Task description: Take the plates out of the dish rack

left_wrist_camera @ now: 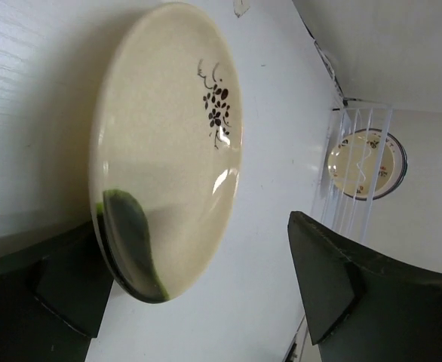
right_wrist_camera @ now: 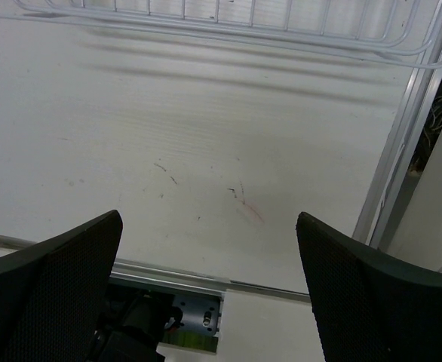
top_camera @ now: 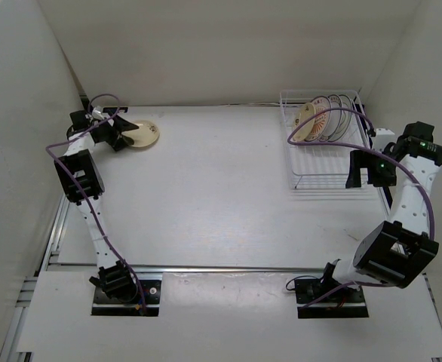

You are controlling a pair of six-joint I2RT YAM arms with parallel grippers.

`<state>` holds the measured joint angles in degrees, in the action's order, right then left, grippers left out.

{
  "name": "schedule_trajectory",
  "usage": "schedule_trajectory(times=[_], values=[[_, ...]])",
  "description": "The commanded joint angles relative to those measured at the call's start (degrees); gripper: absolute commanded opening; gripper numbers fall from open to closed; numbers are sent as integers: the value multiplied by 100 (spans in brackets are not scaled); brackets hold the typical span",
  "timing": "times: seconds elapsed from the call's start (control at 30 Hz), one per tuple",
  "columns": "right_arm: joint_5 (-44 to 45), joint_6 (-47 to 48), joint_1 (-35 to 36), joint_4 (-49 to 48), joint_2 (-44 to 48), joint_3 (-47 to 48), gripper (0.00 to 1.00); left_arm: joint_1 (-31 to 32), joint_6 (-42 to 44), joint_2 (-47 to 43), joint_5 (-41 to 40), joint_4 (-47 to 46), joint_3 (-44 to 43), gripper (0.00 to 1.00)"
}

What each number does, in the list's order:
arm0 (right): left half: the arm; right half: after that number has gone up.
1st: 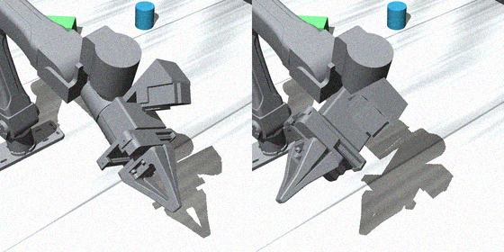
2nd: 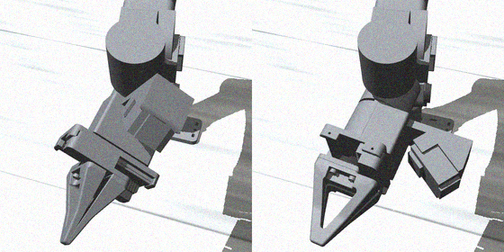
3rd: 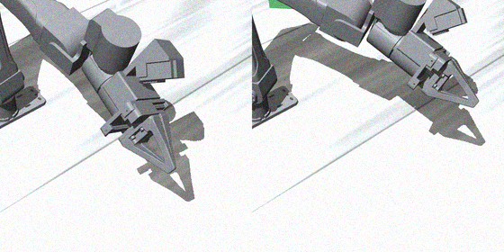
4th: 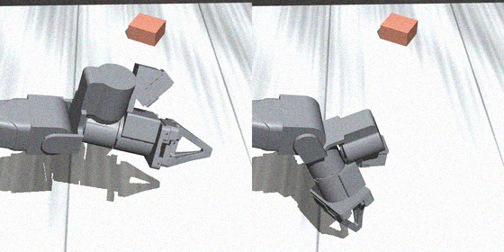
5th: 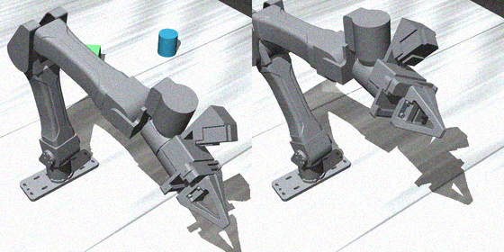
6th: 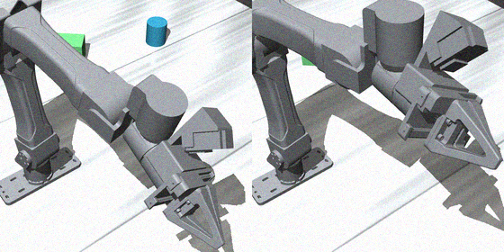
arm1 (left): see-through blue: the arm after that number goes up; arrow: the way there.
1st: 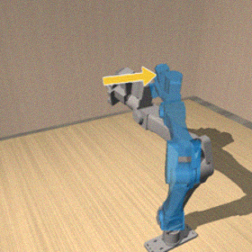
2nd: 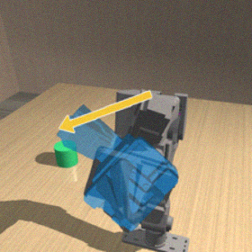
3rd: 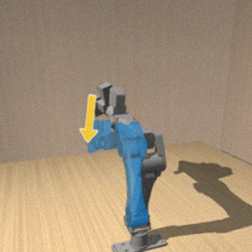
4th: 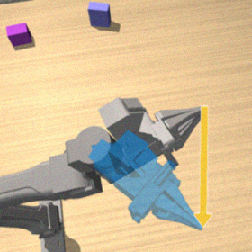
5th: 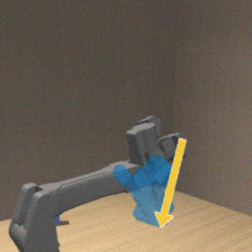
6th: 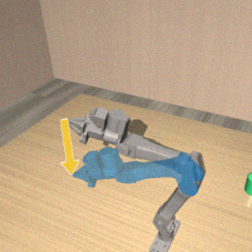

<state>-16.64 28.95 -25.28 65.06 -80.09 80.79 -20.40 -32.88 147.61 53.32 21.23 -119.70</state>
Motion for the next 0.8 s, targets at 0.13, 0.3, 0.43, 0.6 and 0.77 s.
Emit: schedule_trajectory(times=[0.13,0.3,0.43,0.6,0.77], values=[[-190,-73,-21,-28,240,-204,100,10,493,-461,-1331,328,254,100],[-313,-187,-21,-134,240,-204,100,10,608,-750,-2544,873,324,100],[-463,-241,-21,-134,240,-152,100,63,739,-883,-3588,1154,447,100],[-647,-372,-21,-248,240,-152,100,255,854,-988,-4416,1383,377,100],[-761,-425,-21,-301,240,-152,100,616,1090,-989,-5277,1796,316,100]])
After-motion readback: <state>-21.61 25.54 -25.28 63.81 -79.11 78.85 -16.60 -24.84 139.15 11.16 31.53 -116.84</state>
